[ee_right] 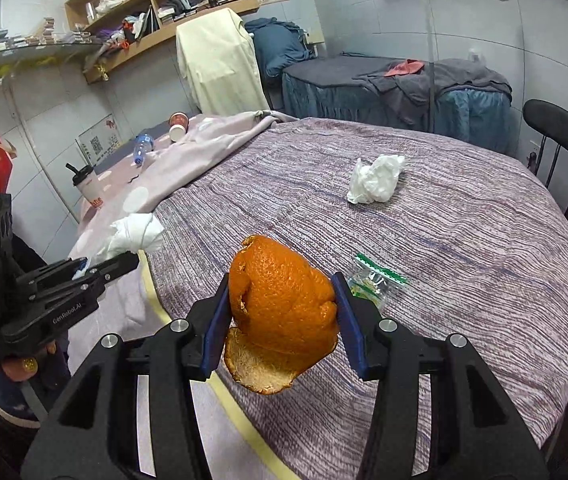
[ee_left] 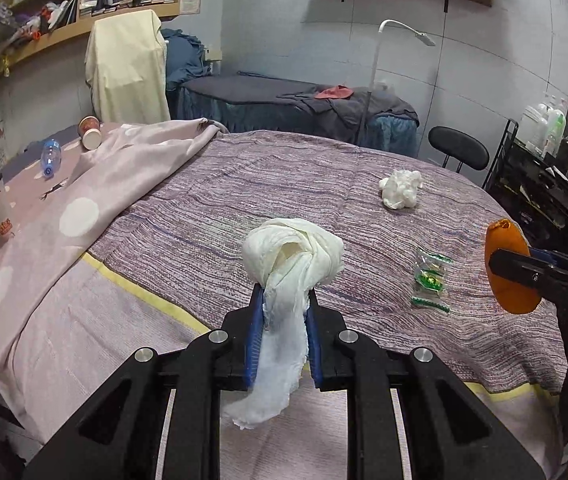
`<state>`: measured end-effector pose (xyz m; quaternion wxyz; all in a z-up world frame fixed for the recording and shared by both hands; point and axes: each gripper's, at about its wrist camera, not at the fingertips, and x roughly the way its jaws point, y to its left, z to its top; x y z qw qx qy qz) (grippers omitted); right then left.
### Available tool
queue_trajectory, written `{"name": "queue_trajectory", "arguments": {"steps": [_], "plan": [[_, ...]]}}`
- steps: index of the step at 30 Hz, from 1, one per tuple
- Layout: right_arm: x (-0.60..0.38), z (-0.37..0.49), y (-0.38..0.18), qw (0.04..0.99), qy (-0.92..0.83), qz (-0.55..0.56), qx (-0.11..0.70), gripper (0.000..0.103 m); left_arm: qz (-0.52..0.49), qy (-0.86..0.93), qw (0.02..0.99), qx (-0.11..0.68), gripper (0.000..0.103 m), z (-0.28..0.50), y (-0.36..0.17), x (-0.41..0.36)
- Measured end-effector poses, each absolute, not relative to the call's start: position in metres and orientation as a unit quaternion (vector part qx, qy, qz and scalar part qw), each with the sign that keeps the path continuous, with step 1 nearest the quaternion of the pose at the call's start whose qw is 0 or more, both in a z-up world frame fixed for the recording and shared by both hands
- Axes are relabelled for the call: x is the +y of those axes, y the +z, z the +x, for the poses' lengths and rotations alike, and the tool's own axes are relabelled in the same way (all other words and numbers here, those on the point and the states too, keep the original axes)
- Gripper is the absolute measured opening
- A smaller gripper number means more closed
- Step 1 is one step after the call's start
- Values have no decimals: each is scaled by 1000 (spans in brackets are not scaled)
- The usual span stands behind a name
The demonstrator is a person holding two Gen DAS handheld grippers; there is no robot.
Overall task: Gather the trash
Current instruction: 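Lift the white cloth with the left tool while the right tool carries the orange peel toward the bin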
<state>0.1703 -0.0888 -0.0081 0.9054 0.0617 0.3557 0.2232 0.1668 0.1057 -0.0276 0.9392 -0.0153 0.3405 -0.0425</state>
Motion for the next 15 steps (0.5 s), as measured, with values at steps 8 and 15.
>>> {"name": "queue_trajectory", "arguments": {"steps": [8,15], "plan": [[-125,136,2,916,203,85,335,49,-23,-66,938,339,19,141,-25,81],[-164,111,-1,922,173,110,329,49,-27,-91,938,333,19,126,-21,56]]}}
